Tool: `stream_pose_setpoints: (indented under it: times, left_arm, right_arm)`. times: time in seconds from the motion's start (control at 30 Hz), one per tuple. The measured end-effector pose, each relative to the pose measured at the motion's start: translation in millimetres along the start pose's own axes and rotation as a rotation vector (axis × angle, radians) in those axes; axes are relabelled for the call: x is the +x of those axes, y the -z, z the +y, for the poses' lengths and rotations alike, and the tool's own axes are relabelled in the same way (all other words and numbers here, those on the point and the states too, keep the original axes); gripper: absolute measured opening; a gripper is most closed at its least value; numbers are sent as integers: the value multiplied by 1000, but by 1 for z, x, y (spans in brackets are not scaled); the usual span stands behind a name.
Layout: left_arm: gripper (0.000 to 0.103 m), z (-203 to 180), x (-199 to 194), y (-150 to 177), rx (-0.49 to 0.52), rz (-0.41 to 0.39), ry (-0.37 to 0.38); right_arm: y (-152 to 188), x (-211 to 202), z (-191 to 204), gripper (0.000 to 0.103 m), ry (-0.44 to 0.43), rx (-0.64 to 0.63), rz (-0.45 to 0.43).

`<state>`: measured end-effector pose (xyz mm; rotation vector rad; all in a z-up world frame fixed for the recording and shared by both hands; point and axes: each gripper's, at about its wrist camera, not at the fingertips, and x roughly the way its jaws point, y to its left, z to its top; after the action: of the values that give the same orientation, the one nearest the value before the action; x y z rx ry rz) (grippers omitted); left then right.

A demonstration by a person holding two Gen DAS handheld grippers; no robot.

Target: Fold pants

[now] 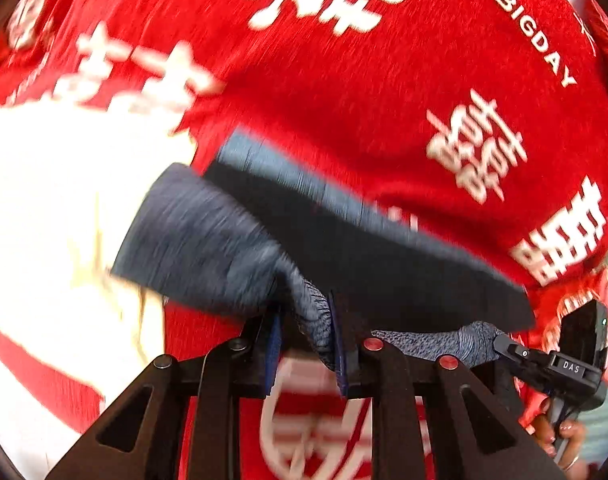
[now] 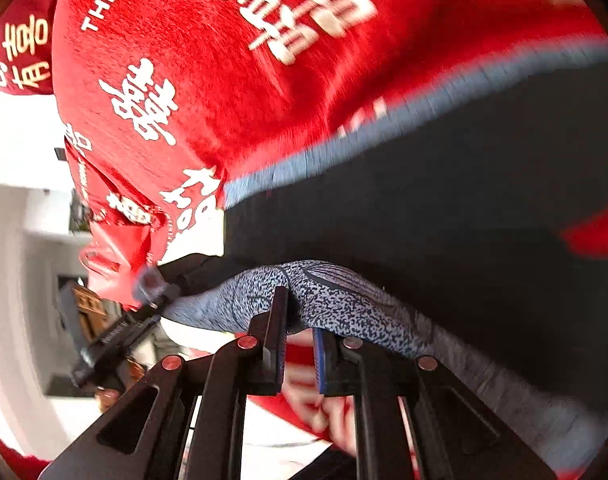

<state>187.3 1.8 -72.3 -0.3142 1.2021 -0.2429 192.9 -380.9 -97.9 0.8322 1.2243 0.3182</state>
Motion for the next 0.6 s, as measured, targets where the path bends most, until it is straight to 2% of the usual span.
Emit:
stream_pose_setpoints:
  times: [0.13,0.2,0.3,0.37,0.43,0.47,0.5,0.53,0.57,0.6]
  left_arm:
    - [24,-9,46,-53,15,-35,-68]
    - [24,-12,82,-74,15,-33,-106]
    - [25,-9,119,-83,19,-27,-184]
    - [36,-7,138,-85,21,-17,-240]
    - [64,-7,138,-88,23,-31,-303]
    - [70,-8,134,-89,25,-46,-321]
    - [73,-9,128,-90,30,-59,-333]
    - [73,-11,118,-89,43,-68,-336]
    - [73,-14,112,-87,60,-63,-340]
    - [73,-17,109,-83,78,-54,-342]
  right_arm:
    - [-69,38,-3,12,52,-65,53]
    - [-96,65,-12,12,95,-95,92]
    - [-120,99,-29,12,137,-109,150]
    - [-127,110,-38,12,158,-118,175]
    - [-126,109,-45,13,153,-114,190]
    - [-128,109,-44,14,149,-112,197]
    - [-128,105,-44,21,147,-114,204]
    - [-128,99,-40,34,144,-120,205]
    - [-126,91,-37,43,134,-126,199]
    - [-124,83,-32,61,120,-132,187]
